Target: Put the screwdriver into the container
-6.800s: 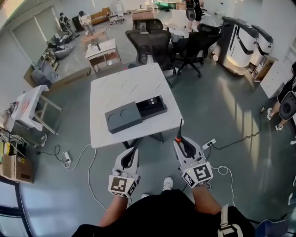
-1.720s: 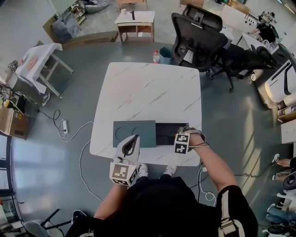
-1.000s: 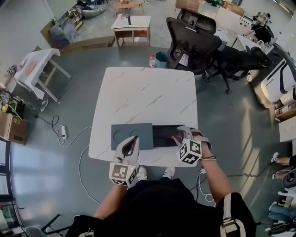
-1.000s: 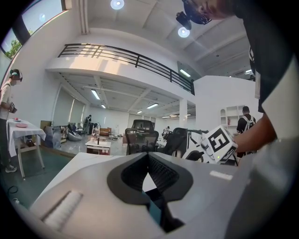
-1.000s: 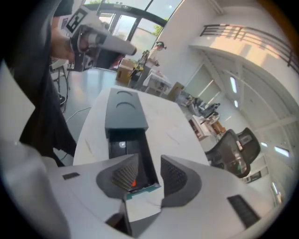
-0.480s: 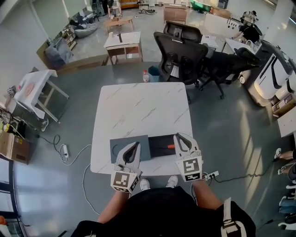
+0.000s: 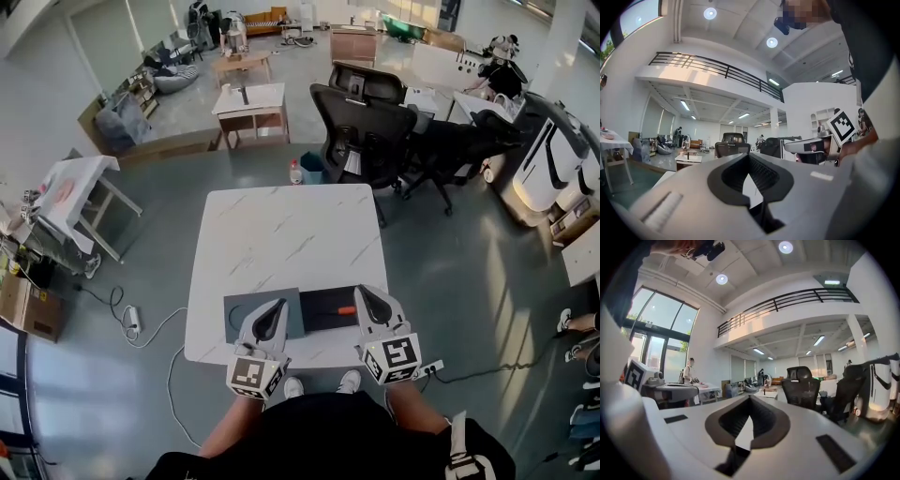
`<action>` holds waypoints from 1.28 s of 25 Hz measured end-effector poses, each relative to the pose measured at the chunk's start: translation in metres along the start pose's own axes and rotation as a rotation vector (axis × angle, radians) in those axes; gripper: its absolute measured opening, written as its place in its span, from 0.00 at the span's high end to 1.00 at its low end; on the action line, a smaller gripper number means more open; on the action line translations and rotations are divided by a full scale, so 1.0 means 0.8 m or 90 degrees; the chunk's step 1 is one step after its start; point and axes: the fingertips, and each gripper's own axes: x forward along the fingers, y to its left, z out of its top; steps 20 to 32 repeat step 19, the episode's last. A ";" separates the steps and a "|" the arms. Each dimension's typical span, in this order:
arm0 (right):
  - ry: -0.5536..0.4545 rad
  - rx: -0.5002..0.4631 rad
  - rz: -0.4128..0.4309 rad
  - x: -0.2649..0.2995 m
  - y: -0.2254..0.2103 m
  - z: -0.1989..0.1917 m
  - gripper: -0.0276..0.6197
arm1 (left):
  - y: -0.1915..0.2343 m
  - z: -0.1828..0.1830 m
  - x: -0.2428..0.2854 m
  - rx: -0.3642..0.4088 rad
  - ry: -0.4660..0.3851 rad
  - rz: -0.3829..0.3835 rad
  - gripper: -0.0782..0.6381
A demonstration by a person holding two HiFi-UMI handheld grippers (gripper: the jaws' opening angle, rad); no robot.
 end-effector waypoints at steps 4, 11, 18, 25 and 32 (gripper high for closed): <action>-0.003 0.005 0.023 -0.002 0.011 0.001 0.95 | -0.006 0.000 -0.001 0.008 -0.002 -0.004 0.88; -0.007 0.031 0.035 -0.001 0.011 0.001 0.95 | -0.015 0.000 0.003 0.015 -0.003 -0.017 0.88; -0.018 0.003 0.028 -0.006 0.010 0.003 0.95 | -0.019 0.002 0.007 0.020 0.001 -0.026 0.88; -0.021 0.000 0.027 -0.007 0.010 0.004 0.95 | -0.019 0.003 0.007 0.021 0.001 -0.028 0.88; -0.021 0.000 0.027 -0.007 0.010 0.004 0.95 | -0.019 0.003 0.007 0.021 0.001 -0.028 0.88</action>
